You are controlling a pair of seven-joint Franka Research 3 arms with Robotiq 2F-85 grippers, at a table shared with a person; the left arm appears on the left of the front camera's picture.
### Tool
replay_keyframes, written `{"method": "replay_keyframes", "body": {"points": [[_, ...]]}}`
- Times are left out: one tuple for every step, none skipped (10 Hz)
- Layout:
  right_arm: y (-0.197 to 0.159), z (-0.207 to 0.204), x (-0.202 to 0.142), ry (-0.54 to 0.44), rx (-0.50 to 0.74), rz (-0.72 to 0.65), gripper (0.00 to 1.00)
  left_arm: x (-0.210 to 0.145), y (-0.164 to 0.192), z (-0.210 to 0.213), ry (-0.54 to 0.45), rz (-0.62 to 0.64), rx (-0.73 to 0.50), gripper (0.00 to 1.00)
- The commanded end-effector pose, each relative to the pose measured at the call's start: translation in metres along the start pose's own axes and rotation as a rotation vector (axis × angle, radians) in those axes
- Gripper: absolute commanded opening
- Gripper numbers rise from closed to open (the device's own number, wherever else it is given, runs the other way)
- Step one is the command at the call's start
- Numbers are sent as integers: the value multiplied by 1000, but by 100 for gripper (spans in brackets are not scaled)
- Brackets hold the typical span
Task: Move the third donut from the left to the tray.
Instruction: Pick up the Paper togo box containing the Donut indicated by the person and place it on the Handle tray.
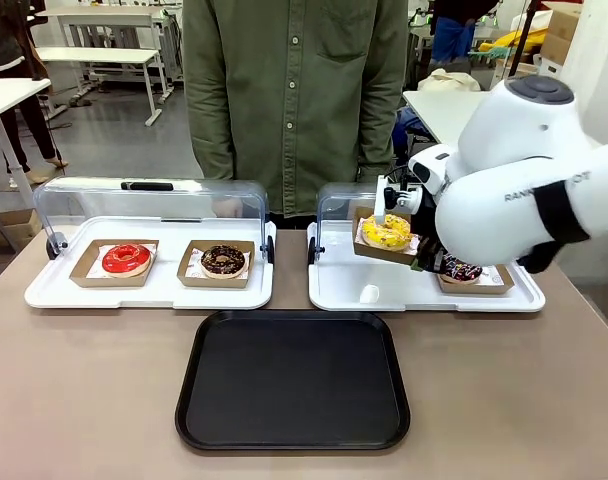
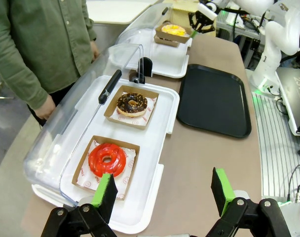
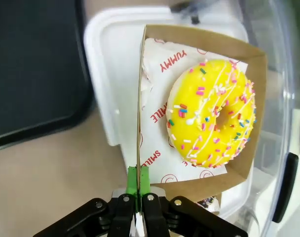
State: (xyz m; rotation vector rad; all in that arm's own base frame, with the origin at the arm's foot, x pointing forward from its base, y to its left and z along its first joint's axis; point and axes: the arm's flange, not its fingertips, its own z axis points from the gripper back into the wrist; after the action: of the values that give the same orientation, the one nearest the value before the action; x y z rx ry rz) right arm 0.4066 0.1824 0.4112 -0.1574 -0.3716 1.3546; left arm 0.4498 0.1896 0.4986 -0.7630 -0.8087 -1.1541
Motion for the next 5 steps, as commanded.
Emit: {"method": "replay_keyframes", "body": {"points": [[35,21,8,-22,14,10,2,2,-1,0,-1,-5,0,100],[54,26,19,-26,18,28,2,2,-1,0,-1,-5,0,100],[79,26,33,-38,39,49,2,2,-1,0,-1,-5,0,100],[97,25,43,-35,39,54,2,2,-1,0,-1,-5,0,100],[114,24,53,-35,44,104,2,2,-1,0,-1,-5,0,100]]}}
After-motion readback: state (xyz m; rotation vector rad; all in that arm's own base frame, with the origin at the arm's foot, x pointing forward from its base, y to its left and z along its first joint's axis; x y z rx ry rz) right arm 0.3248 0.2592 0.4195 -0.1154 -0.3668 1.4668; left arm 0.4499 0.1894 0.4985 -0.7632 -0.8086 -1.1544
